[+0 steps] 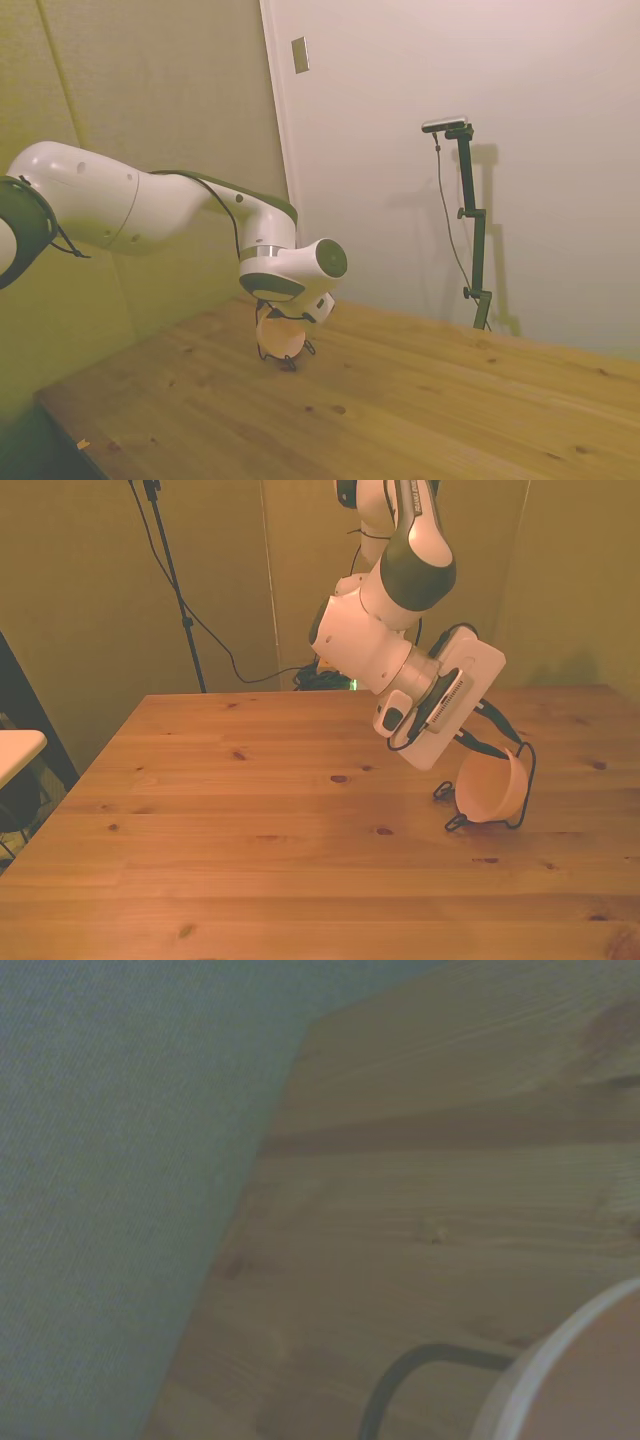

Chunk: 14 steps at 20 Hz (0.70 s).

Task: Load the bowl

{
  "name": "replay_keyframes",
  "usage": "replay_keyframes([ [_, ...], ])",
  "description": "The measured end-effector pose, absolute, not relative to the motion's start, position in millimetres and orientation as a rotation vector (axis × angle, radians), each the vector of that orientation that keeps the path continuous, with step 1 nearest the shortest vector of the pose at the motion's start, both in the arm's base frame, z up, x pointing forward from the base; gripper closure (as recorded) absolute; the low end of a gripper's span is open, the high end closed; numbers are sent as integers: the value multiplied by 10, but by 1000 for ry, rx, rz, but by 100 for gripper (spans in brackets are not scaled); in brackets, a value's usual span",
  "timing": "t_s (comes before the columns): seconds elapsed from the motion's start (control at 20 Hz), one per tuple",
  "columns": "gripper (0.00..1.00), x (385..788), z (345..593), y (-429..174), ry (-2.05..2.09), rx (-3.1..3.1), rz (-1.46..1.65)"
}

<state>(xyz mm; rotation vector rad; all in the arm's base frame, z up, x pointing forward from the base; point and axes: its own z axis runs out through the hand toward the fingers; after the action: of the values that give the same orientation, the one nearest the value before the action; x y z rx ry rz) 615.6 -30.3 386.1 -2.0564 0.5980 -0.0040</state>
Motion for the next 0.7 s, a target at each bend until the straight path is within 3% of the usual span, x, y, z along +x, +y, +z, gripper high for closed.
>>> replay_keyframes([
  [0.25,0,6063,4151,-463,593,-2048,-53],
  [0.45,0,5736,4416,-701,612,-2093,-91],
  [0.7,0,5204,4340,-738,635,-2165,-57],
])
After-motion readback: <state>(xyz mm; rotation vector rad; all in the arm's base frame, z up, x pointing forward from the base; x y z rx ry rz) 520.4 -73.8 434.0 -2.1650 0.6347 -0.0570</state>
